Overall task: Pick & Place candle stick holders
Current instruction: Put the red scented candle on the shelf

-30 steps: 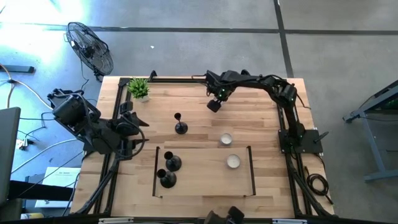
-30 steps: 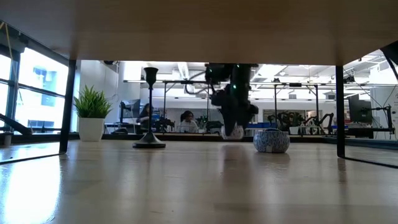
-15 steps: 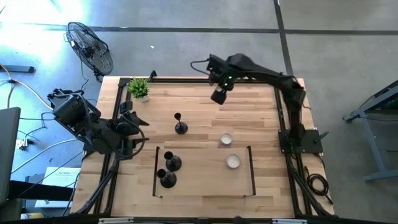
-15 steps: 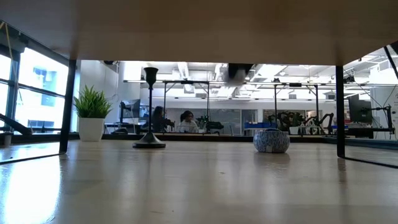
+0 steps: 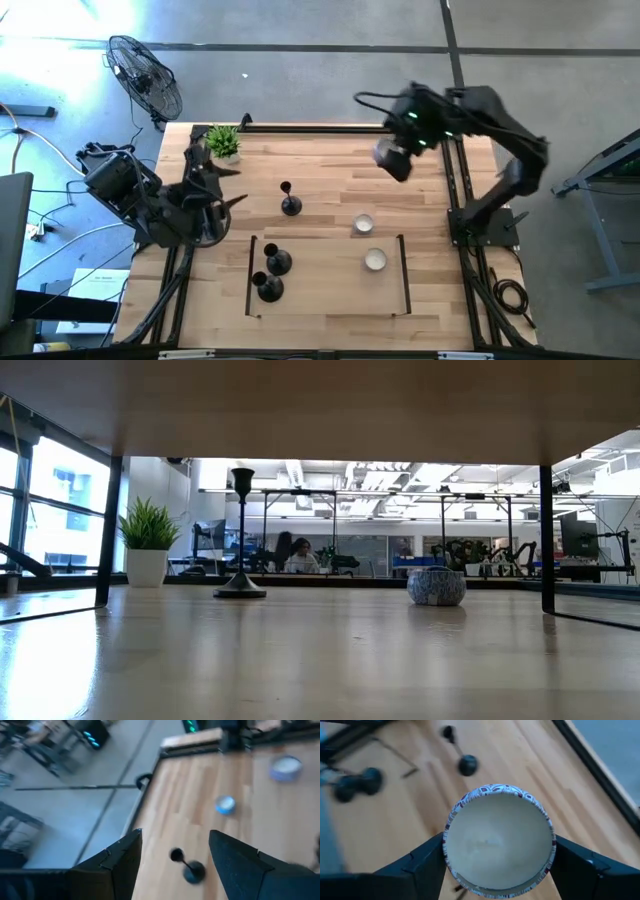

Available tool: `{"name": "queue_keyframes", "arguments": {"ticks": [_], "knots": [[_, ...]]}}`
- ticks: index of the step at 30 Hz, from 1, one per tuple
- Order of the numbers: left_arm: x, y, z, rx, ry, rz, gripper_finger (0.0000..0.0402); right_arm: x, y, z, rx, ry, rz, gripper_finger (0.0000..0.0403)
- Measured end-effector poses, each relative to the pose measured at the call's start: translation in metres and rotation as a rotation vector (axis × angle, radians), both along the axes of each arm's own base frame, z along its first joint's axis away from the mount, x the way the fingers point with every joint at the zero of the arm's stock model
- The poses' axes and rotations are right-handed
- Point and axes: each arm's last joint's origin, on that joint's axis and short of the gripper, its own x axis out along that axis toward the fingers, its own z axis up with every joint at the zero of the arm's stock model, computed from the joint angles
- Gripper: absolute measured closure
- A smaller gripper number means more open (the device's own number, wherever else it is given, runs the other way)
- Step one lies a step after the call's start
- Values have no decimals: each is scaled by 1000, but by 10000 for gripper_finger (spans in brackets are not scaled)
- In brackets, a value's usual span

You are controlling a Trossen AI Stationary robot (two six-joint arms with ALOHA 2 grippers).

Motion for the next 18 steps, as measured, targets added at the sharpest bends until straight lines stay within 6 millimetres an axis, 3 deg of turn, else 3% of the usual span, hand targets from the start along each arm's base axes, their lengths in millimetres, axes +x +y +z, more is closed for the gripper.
{"name": "queue_keyframes", "arguments": {"ticks": [9, 18], "knots": [[5, -2, 8, -16, -132, 59, 175, -40, 64, 24, 148, -117, 70, 120], [5, -2, 8, 3, -135, 67, 175, -42, 127, 18, 252, -98, -51, 120]]}}
